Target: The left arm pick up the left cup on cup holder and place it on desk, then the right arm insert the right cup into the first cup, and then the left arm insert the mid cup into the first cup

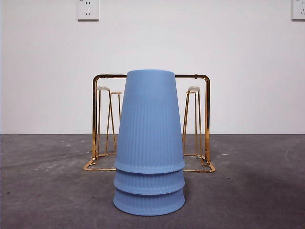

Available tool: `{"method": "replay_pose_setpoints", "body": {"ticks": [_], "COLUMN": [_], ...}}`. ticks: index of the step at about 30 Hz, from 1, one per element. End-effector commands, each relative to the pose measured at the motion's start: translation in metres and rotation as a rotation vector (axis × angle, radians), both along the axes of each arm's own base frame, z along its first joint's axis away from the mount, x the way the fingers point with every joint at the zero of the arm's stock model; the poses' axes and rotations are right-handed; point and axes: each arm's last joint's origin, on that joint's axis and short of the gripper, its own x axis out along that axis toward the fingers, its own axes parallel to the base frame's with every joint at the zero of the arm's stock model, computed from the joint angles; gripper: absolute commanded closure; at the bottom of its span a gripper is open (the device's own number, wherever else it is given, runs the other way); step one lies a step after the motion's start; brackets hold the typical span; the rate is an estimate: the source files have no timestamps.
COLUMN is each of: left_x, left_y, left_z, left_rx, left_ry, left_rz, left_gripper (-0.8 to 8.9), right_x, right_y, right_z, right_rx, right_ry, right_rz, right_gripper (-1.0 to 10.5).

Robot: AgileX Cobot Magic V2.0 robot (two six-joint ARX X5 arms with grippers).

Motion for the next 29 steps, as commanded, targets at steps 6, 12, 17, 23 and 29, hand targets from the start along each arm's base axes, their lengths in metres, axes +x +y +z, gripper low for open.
{"method": "replay_pose_setpoints", "body": {"ticks": [6,12,17,23,29], "left_x": [0.0009,0.0009,0.0009,0.0009,0.0009], "left_y": [-0.0001,-0.0001,-0.0001,-0.0001,-0.0001], "left_z": [-0.0043,-0.0043,-0.0044,-0.0044,-0.0044], "left_rx": [-0.009,-0.009,-0.009,-0.009,-0.009], "left_ry": [0.001,0.001,0.002,0.002,0.002], "left_rz": [-0.001,-0.001,-0.001,-0.001,-0.001], "left_gripper": [8.06,8.06,8.06,8.06,8.06], "right_x": [0.001,0.0012,0.0012,0.0012,0.0012], "right_y": [-0.0021,-0.0038,-0.0037,-0.0038,-0.0038], "right_z": [-0.0111,-0.01,-0.0097,-0.0097,-0.0097], "right_rx": [0.004,0.013,0.012,0.012,0.012], "right_ry": [0.052,0.042,0.04,0.04,0.04], "right_rz": [-0.031,-0.058,-0.057,-0.057,-0.058], "right_gripper": [9.3,9.3,9.3,9.3,9.3]}}
